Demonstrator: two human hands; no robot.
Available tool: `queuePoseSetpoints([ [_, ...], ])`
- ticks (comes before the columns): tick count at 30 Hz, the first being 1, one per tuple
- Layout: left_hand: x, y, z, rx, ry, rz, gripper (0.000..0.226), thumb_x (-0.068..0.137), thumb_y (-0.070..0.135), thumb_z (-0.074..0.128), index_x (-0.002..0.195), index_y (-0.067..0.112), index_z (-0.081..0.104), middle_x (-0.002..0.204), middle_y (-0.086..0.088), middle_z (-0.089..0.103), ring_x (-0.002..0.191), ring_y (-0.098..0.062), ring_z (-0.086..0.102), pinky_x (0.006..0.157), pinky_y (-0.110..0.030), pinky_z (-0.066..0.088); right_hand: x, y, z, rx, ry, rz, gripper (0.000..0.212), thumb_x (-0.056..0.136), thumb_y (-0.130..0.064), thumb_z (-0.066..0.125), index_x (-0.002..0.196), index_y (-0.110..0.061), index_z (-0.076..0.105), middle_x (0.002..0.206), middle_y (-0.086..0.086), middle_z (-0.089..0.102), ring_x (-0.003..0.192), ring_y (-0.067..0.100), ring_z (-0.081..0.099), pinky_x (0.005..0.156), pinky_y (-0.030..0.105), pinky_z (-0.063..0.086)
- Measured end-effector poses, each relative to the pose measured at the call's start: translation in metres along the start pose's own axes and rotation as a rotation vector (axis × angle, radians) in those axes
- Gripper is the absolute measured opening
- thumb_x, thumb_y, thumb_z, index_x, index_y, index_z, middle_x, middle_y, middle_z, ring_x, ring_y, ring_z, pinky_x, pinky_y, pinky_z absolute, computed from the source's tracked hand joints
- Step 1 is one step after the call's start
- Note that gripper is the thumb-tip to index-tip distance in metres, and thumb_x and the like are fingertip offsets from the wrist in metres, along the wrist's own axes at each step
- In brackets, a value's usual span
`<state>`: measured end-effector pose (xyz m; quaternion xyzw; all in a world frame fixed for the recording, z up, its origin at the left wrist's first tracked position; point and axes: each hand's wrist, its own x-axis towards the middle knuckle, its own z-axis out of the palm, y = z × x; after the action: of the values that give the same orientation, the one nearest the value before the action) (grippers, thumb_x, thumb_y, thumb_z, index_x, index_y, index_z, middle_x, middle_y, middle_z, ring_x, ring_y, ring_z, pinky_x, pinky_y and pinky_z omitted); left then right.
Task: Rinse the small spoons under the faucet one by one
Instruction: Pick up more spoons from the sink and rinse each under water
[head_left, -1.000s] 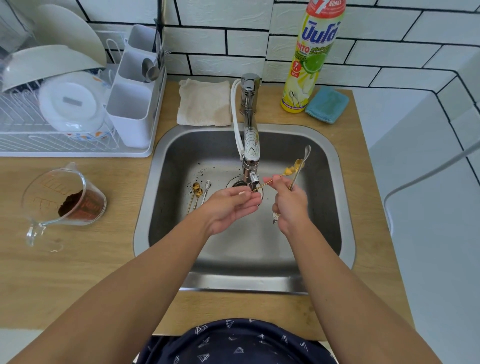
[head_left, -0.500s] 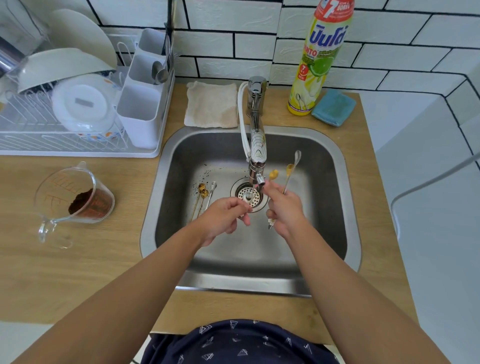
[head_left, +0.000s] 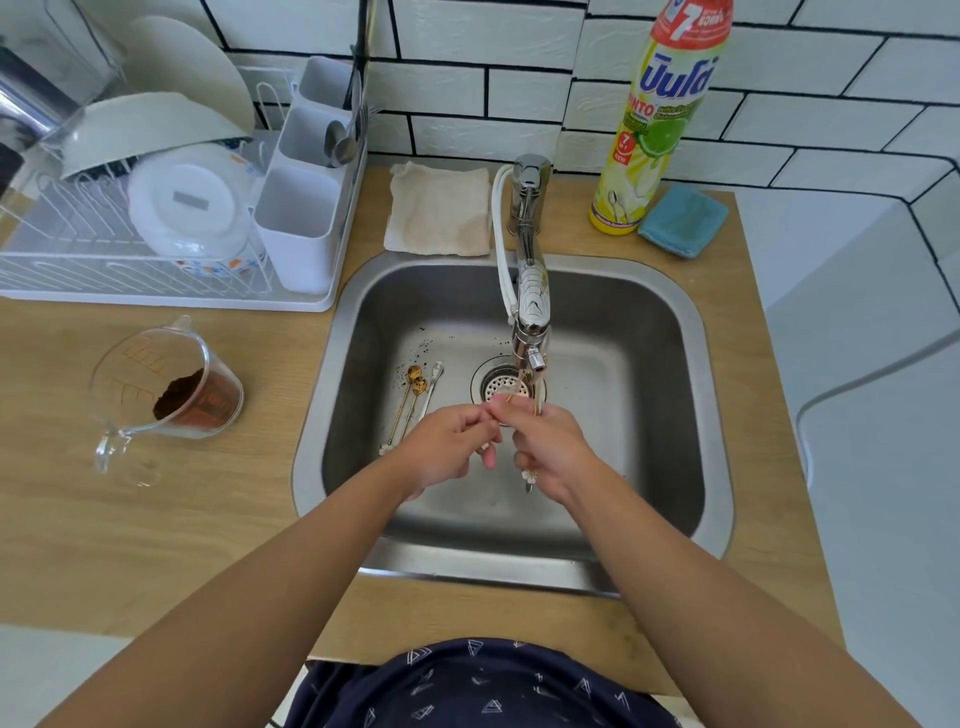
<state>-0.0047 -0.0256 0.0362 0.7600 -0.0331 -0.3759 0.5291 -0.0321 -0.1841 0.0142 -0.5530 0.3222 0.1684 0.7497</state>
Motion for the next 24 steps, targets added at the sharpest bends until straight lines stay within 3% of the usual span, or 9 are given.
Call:
queuePoseSetpoints([
  [4, 0.000, -0.002, 0.003, 0.021, -0.030, 0.007, 0.027, 0.104, 0.029, 0.048, 0.090, 0.016, 0.067, 0.064, 0.003, 0.060, 0.042, -0.006, 0.035, 0.043, -0.019, 0.029, 0.008, -0.013, -0.013, 0.076, 0.051, -0.043, 0.009, 0.091, -0.021, 0.078, 0.089, -0.013, 0.079, 0.095, 0.012, 0.067, 0.041, 0.005, 0.025, 0.037, 0.021, 0.023],
  [8, 0.004, 0.003, 0.006, 0.033, 0.023, 0.017, 0.027, 0.102, 0.026, 0.047, 0.083, 0.019, 0.065, 0.057, 0.007, 0.054, 0.043, -0.006, 0.037, 0.043, -0.019, 0.030, 0.009, -0.014, -0.010, 0.124, 0.061, -0.059, 0.018, 0.098, -0.025, 0.070, 0.102, -0.009, 0.077, 0.078, -0.003, 0.073, 0.039, 0.004, 0.025, 0.036, 0.020, 0.023],
  [11, 0.003, 0.004, 0.005, 0.089, 0.095, 0.039, 0.028, 0.103, 0.028, 0.047, 0.080, 0.022, 0.062, 0.056, 0.009, 0.054, 0.043, -0.005, 0.039, 0.043, -0.020, 0.032, 0.001, -0.005, -0.002, -0.033, -0.059, -0.006, 0.013, 0.096, -0.028, 0.073, 0.091, -0.017, 0.079, 0.065, -0.004, 0.054, 0.043, 0.006, 0.023, 0.038, 0.021, 0.022],
  [14, 0.001, 0.003, 0.006, 0.160, 0.105, 0.011, 0.029, 0.103, 0.030, 0.045, 0.078, 0.023, 0.060, 0.060, 0.009, 0.053, 0.044, -0.004, 0.038, 0.044, -0.020, 0.031, 0.008, -0.018, -0.010, 0.014, 0.005, -0.035, 0.014, 0.099, -0.022, 0.068, 0.099, -0.011, 0.077, 0.089, 0.002, 0.069, 0.042, 0.005, 0.023, 0.038, 0.020, 0.021],
  [16, 0.001, 0.006, 0.009, 0.080, 0.083, -0.063, 0.028, 0.100, 0.024, 0.042, 0.076, 0.020, 0.056, 0.061, 0.006, 0.048, 0.048, -0.009, 0.034, 0.045, -0.023, 0.027, 0.013, -0.023, -0.012, 0.109, 0.076, -0.039, 0.013, 0.100, -0.017, 0.066, 0.105, -0.007, 0.073, 0.103, 0.007, 0.069, 0.039, 0.003, 0.024, 0.037, 0.019, 0.020],
  [21, 0.002, 0.017, 0.015, -0.099, -0.014, -0.130, 0.026, 0.098, 0.018, 0.035, 0.073, 0.021, 0.042, 0.057, 0.006, 0.036, 0.045, -0.008, 0.025, 0.041, -0.020, 0.021, 0.002, -0.011, 0.001, 0.011, -0.037, 0.017, 0.011, 0.095, -0.023, 0.073, 0.097, -0.012, 0.076, 0.093, -0.001, 0.079, 0.042, 0.005, 0.026, 0.036, 0.020, 0.023],
  [24, 0.000, 0.013, 0.014, -0.095, -0.061, -0.119, 0.024, 0.098, 0.018, 0.034, 0.076, 0.021, 0.042, 0.059, 0.007, 0.034, 0.047, -0.009, 0.023, 0.042, -0.022, 0.019, 0.007, -0.022, -0.010, 0.030, 0.001, -0.012, 0.011, 0.096, -0.019, 0.072, 0.096, -0.009, 0.076, 0.094, -0.001, 0.078, 0.039, 0.003, 0.025, 0.036, 0.019, 0.021],
])
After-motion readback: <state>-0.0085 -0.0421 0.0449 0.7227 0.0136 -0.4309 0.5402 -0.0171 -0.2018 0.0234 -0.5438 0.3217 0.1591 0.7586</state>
